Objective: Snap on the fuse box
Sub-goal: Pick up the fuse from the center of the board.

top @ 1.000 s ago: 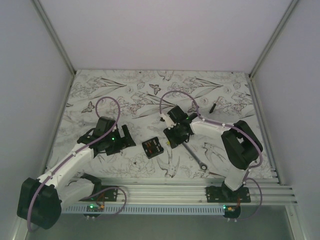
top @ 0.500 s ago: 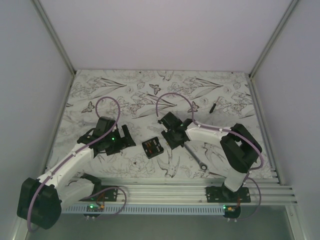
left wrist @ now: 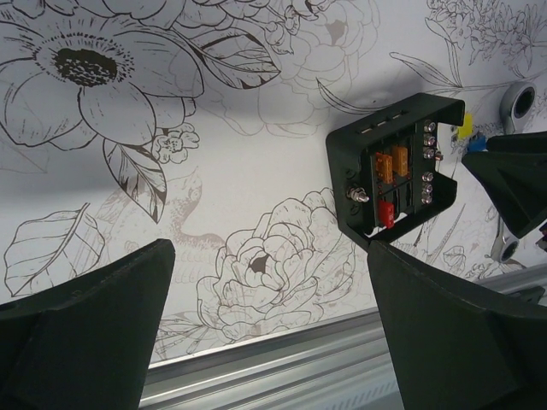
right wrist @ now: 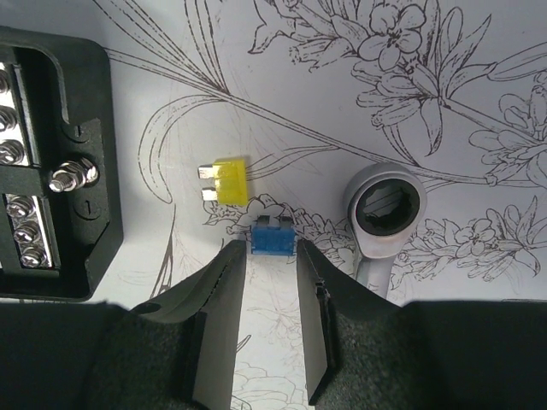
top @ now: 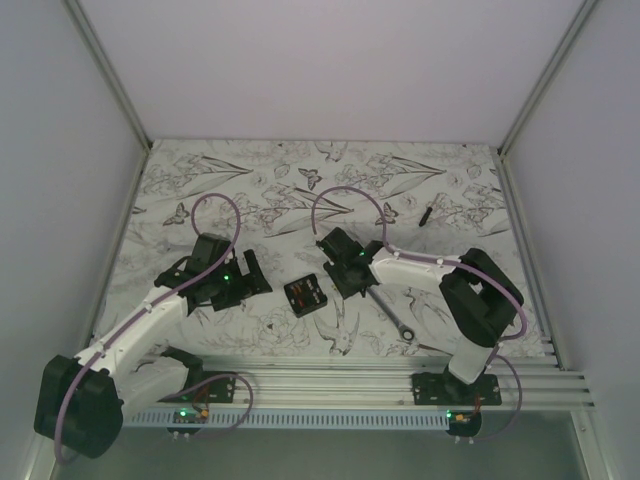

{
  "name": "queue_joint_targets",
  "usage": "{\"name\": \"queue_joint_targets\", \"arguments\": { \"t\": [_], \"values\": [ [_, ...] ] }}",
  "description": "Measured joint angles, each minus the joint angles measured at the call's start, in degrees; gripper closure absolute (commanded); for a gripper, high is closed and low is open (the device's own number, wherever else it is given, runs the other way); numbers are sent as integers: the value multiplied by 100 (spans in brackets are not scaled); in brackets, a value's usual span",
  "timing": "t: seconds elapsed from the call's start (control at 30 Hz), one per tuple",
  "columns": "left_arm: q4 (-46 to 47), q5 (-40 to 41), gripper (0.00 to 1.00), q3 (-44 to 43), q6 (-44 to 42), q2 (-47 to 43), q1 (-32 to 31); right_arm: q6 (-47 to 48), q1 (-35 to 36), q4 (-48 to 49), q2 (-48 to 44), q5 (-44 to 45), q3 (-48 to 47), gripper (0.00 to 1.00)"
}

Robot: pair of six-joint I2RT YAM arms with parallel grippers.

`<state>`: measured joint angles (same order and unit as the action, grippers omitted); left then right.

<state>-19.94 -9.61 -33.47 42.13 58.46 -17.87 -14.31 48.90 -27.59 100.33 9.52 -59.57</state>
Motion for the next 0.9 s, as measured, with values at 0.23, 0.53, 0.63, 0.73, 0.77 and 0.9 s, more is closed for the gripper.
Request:
{"name": "queue_joint_targets", "arguments": {
  "t": [0.23, 0.53, 0.63, 0.73, 0.77, 0.9],
  "values": [
    [2, -63, 0, 0, 0, 2, 0, 11, 4, 63, 0, 59, 4, 67],
    [20, -125, 2, 0, 0, 2, 0, 7, 7, 151, -35, 70, 63, 75],
    [33, -208, 5, 0, 4, 2, 0, 11, 7, 164, -63, 70, 87, 75],
    [74, -400, 8, 0, 48, 2, 0, 24, 7, 225, -210, 42, 216, 75],
    [87, -448, 9, 0, 70, 2, 0, 42, 7, 254, -295, 26, 267, 75],
    [251, -710, 14, 0, 203, -7, -2, 149, 7, 446, -732, -160, 417, 75]
  ]
}}
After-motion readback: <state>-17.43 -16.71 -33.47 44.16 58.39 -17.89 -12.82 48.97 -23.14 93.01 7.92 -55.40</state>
